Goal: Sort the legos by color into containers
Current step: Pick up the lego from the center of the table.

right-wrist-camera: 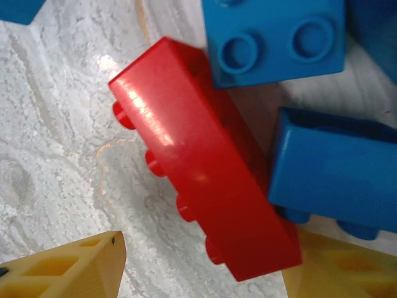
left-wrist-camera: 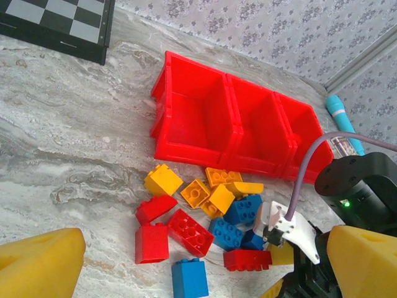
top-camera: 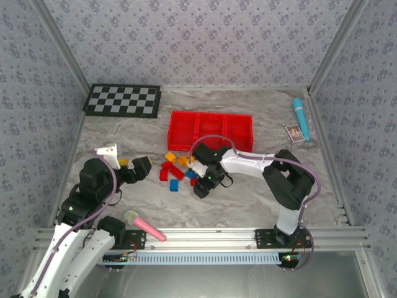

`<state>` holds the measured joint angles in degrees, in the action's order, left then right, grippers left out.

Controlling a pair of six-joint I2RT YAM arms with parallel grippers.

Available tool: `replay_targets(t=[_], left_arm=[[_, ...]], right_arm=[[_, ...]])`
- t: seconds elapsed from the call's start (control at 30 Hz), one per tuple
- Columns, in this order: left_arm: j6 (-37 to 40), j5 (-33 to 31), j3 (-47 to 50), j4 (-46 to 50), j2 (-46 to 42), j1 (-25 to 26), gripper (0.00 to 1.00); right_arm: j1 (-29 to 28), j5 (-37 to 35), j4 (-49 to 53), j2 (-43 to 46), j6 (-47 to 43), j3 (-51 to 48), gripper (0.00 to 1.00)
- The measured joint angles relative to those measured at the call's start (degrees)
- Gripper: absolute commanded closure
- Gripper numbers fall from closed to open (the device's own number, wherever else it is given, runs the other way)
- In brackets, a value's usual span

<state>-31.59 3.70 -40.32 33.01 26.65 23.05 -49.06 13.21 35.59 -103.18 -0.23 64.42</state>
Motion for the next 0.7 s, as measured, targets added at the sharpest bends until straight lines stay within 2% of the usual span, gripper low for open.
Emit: replay_targets(t=[0.33,0.7], left_arm=[[-0.7,-0.59,0.0,0.28,0.0,0.0,0.0],[-1.55,-1.75,0.15,0.42,0.0,0.0,0.0]], right_arm=[[-0.28,-1.86,-2.89,-0.92,0.9,0.76,0.34],[-4.39,-1.9,-5.25,-1.84,3.1,1.51,0.52]])
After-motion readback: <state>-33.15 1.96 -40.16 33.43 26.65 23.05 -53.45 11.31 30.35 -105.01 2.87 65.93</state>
